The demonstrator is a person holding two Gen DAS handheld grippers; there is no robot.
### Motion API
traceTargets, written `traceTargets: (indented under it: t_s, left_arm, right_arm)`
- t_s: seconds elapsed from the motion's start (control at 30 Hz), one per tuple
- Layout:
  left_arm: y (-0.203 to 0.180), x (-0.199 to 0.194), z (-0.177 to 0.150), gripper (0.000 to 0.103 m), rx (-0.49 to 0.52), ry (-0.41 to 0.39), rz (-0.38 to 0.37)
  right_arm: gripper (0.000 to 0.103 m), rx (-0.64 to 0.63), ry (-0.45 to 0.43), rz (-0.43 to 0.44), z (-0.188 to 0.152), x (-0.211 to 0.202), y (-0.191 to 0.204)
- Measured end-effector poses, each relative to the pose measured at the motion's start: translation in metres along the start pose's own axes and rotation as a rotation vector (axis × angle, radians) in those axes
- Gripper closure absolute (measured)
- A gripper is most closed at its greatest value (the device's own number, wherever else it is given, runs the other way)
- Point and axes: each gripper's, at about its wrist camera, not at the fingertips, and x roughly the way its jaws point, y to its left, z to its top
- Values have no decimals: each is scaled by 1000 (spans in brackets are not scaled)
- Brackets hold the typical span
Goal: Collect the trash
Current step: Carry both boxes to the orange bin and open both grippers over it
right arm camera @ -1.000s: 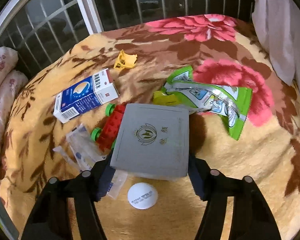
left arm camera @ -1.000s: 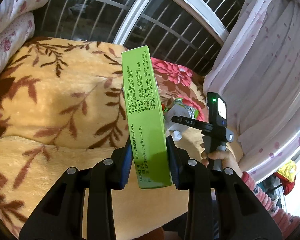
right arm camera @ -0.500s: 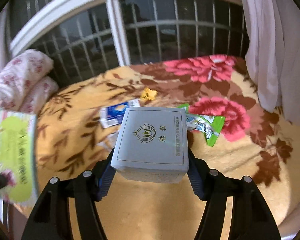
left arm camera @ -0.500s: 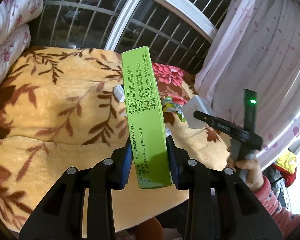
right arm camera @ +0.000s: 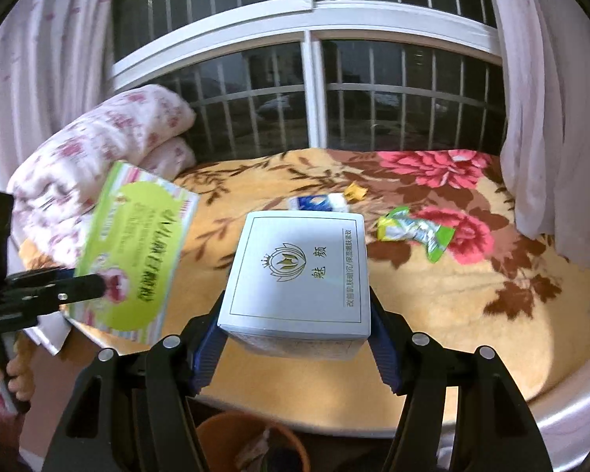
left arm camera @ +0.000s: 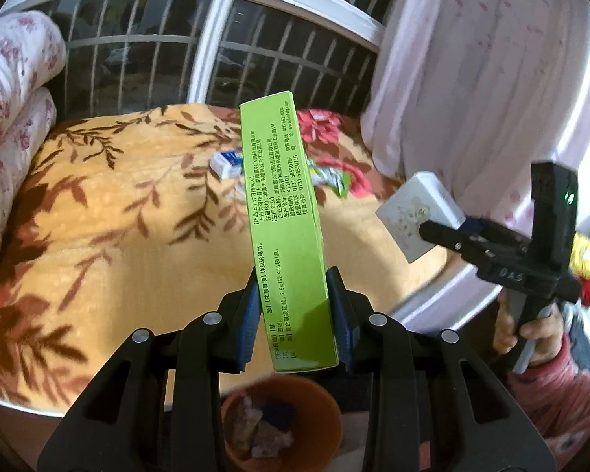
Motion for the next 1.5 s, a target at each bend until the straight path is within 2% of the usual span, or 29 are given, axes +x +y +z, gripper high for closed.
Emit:
traceTargets:
  t_s: [0.2, 0.37, 0.73, 1.0, 1.27, 1.5]
  left_arm:
    - [-18, 3, -41, 71, 54, 103, 4]
    - [-24, 10, -75, 71, 60, 207, -6]
    - [-17, 50, -135, 71, 43, 434, -20]
    - [-16, 86, -166, 71, 49, 574, -19]
    - [8, 118, -186, 71, -10, 696, 25]
    - [24, 136, -199, 71, -78, 778, 35]
  right_arm:
    - [40, -50, 56, 29, -40, -16, 20]
    - [40, -61, 124, 52, -66, -17, 26]
    - [40, -43, 326, 88, -124, 17, 30]
    - [40, -43, 442, 88, -154, 50, 31]
    - [40, -36, 546, 109, -174, 81, 33]
    - [40, -32, 611, 121, -186, 103, 36]
